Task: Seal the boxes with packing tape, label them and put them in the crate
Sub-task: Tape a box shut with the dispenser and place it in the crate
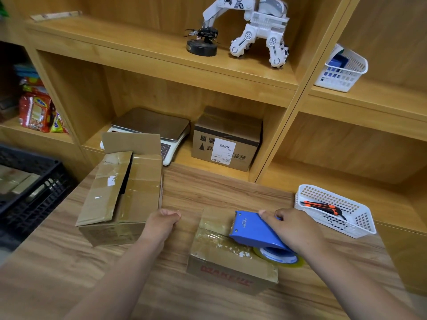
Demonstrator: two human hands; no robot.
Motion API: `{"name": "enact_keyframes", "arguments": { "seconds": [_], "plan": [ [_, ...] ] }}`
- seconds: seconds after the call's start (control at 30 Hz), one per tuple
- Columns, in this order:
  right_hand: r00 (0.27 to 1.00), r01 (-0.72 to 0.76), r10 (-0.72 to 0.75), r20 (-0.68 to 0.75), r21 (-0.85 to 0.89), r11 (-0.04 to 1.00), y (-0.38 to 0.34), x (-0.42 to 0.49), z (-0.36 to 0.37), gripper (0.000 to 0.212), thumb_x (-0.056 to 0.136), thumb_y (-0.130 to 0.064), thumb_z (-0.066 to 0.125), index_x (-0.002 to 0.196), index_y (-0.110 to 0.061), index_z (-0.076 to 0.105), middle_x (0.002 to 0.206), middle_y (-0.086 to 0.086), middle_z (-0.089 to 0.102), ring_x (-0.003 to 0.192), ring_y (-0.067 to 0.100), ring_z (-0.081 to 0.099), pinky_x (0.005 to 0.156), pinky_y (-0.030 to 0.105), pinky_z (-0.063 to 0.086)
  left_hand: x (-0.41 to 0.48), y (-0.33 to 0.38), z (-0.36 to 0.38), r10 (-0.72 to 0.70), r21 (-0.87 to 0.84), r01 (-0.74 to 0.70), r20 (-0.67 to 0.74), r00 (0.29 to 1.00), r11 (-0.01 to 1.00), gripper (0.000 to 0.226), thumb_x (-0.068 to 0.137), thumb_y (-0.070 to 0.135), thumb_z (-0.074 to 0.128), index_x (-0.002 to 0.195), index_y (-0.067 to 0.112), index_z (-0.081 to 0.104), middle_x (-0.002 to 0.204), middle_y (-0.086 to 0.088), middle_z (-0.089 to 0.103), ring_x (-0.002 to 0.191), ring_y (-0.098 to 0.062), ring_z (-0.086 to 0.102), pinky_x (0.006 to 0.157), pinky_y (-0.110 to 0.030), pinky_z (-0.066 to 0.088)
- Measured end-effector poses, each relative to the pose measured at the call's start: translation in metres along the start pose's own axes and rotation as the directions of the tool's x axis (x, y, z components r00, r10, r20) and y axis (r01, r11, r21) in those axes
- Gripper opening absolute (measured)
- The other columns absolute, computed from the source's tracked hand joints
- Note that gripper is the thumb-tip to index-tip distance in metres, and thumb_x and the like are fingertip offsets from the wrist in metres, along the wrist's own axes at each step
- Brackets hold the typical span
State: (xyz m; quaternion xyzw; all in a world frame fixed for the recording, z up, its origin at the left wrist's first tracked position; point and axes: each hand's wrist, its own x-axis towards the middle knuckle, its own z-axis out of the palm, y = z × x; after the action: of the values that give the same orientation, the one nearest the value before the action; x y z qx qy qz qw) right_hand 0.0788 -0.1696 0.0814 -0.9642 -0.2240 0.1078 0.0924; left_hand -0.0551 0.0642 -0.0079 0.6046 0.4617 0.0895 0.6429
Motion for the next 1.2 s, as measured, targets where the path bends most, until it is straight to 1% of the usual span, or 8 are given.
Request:
{"name": "enact_keyframes", "arguments": {
  "seconds": [0.23,0.4,0.6,0.7,0.8,0.93,1.03,1.2],
  "plan": [
    [0.999,0.03,-0.032,-0.031,-0.055,0.998,-0.006,0.0,0.002,0.062,0.084,-0.071,0.037,0.068,-0.016,0.06,0.063,0.001,0.058,0.064,0.015,0.056,0.053,0.029,0.033,0.003,-0.011,0.0,0.011,-0.006,-0.011,-0.002,1.0,1.0,0.031,0.092,0.003,0.05,0.062,0.009,0.047,0.055,-0.007,0.042,0.048,-0.015,0.037,0.035,-0.016,0.036],
    [0.998,0.033,-0.035,-0.043,-0.053,0.998,-0.006,-0.001,0.005,0.065,0.082,-0.074,0.037,0.065,-0.015,0.059,0.06,0.002,0.058,0.062,0.016,0.057,0.051,0.028,0.033,0.006,-0.018,0.001,0.002,-0.009,-0.002,-0.012,1.0,1.0,0.029,0.092,0.005,0.052,0.064,0.008,0.048,0.055,-0.006,0.043,0.047,-0.015,0.039,0.039,-0.019,0.039],
    [0.999,0.015,-0.018,-0.041,-0.055,0.998,-0.008,-0.001,0.004,0.064,0.082,-0.074,0.038,0.064,-0.016,0.058,0.06,0.002,0.056,0.062,0.015,0.056,0.051,0.029,0.032,0.012,-0.03,0.006,-0.041,0.038,0.043,-0.038,0.998,0.998,0.026,0.09,0.009,0.054,0.064,0.009,0.053,0.052,-0.005,0.049,0.044,-0.018,0.045,0.055,-0.026,0.041],
    [0.998,0.009,-0.014,-0.056,-0.082,0.997,-0.01,-0.002,0.004,0.064,0.083,-0.073,0.037,0.068,-0.016,0.062,0.064,0.001,0.06,0.064,0.013,0.057,0.053,0.027,0.035,0.015,-0.037,0.011,-0.043,0.052,0.044,-0.023,0.999,0.998,0.036,0.089,0.008,0.056,0.055,0.011,0.047,0.044,0.001,0.045,0.035,-0.009,0.041,0.043,-0.016,0.036],
    [0.997,0.005,-0.013,-0.077,-0.104,0.995,-0.011,-0.004,0.006,0.064,0.082,-0.074,0.036,0.07,-0.017,0.064,0.065,0.001,0.062,0.065,0.012,0.057,0.053,0.027,0.035,0.015,-0.046,0.018,-0.067,0.003,0.067,0.007,0.998,0.998,0.038,0.091,0.008,0.055,0.055,0.01,0.043,0.047,0.0,0.041,0.029,-0.001,0.035,0.036,-0.009,0.028],
    [0.998,-0.001,-0.007,-0.07,-0.114,0.993,-0.012,-0.003,0.01,0.062,0.081,-0.074,0.036,0.069,-0.021,0.064,0.064,-0.001,0.061,0.067,0.012,0.056,0.055,0.026,0.037,0.013,-0.063,0.03,-0.116,-0.105,0.126,0.092,0.989,0.986,0.038,0.094,0.011,0.052,0.056,0.013,0.045,0.05,0.0,0.046,0.043,-0.008,0.04,0.043,-0.013,0.035],
    [0.997,0.002,-0.012,-0.078,-0.122,0.992,-0.012,-0.003,0.011,0.061,0.081,-0.075,0.035,0.07,-0.022,0.065,0.065,-0.002,0.061,0.068,0.011,0.056,0.055,0.025,0.037,0.009,-0.067,0.041,-0.134,-0.23,0.157,0.115,0.984,0.96,0.024,0.093,0.011,0.053,0.071,0.004,0.059,0.061,-0.009,0.061,0.053,-0.016,0.054,0.049,-0.017,0.044],
    [0.997,0.009,-0.02,-0.078,-0.141,0.99,-0.012,-0.004,0.012,0.062,0.081,-0.075,0.035,0.067,-0.021,0.062,0.063,-0.001,0.057,0.066,0.012,0.054,0.049,0.027,0.031,0.007,-0.067,0.048,-0.131,-0.189,0.134,0.025,0.991,0.973,0.014,0.088,0.016,0.063,0.081,0.004,0.062,0.078,-0.016,0.069,0.071,-0.023,0.062,0.074,-0.037,0.053]
  ]
}}
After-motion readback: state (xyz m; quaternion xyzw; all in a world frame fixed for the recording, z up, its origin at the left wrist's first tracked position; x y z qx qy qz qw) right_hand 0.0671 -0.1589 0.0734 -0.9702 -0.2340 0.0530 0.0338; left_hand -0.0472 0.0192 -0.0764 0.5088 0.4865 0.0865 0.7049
